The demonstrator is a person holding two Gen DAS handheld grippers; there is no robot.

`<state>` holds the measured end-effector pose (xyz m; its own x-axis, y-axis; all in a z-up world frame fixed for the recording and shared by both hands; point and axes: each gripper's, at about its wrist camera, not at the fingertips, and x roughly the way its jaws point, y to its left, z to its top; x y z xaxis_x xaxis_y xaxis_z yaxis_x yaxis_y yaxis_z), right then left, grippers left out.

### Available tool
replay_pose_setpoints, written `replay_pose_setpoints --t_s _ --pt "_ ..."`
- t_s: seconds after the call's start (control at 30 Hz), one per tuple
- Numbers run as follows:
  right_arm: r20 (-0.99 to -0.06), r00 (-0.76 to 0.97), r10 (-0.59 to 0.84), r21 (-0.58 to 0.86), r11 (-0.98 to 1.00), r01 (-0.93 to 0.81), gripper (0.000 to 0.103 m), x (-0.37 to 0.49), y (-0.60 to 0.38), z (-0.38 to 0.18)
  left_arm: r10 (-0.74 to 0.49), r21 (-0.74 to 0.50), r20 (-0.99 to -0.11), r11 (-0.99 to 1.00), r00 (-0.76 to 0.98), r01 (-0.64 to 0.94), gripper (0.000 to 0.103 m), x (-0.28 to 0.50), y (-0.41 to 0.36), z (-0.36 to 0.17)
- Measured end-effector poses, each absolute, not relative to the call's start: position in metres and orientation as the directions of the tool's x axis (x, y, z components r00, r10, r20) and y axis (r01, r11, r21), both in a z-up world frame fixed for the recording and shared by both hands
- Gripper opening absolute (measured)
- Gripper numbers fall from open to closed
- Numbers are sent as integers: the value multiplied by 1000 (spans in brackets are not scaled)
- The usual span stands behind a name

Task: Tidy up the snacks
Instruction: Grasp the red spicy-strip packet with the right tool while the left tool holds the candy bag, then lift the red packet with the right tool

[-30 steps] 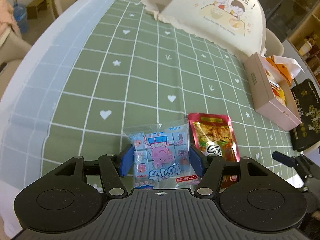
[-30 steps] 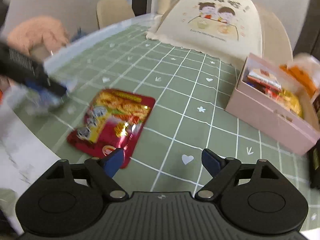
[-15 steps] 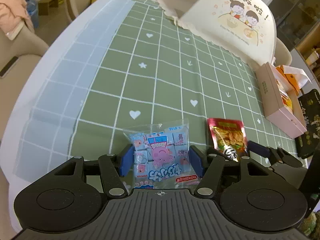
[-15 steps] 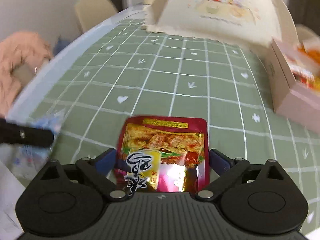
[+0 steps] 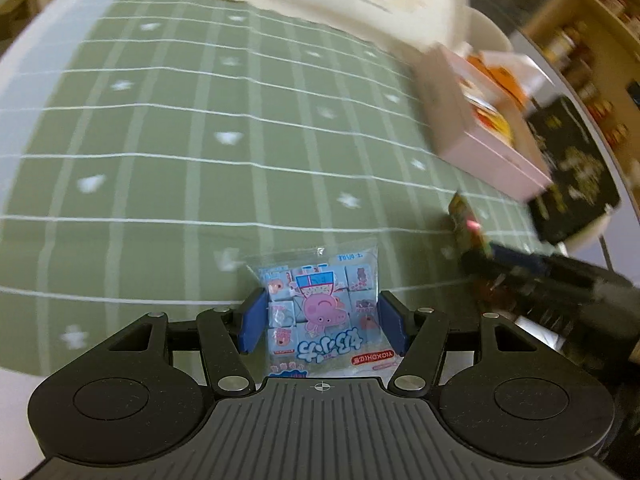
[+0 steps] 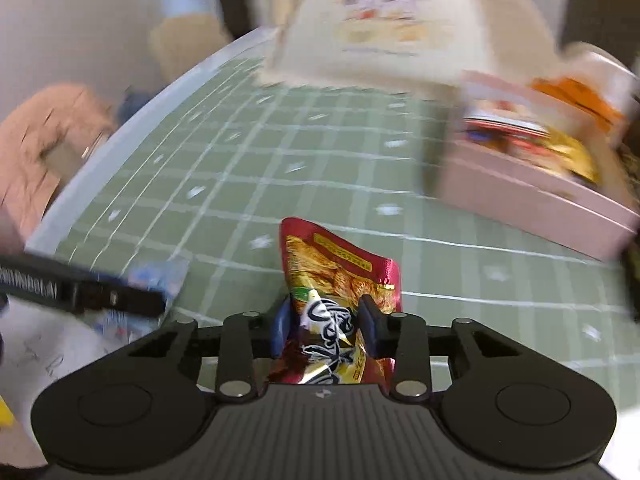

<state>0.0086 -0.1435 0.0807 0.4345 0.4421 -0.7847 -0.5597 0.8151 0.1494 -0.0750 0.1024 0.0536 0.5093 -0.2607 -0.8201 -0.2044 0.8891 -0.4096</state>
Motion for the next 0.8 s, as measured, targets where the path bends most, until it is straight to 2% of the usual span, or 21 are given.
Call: replay_pose_setpoints --t_s 0.2,0.4,0.5,0.53,0.6,0.63,0.67,0.8 --pt "-777 517 360 169 909 -381 25 25 -216 91 -319 -428 -807 895 498 -121 65 -56 70 52" --pt "-786 552 277 168 956 -240 25 28 -266 88 -360 -440 -801 896 478 -64 65 -43 46 50" --pt "-787 556 267 168 960 -222 26 24 -279 85 -364 -439 -806 897 467 -59 65 -41 41 47" --pt "-788 557 263 155 960 -234 28 21 -280 82 -361 -435 -809 898 464 -61 65 -40 40 45" --pt "-798 560 220 79 961 -265 39 13 -275 74 -352 -426 -817 902 458 -67 65 -40 39 43" --pt "-800 568 193 39 962 -271 50 10 -271 69 -345 -418 -819 906 458 -66 65 -39 38 42" --pt "-797 580 168 6 962 -272 55 6 -270 64 -335 -407 -823 911 459 -64 65 -40 37 42" --pt "-791 605 90 -63 972 -227 56 0 -273 43 -288 -359 -836 931 467 -67 65 -40 38 43"
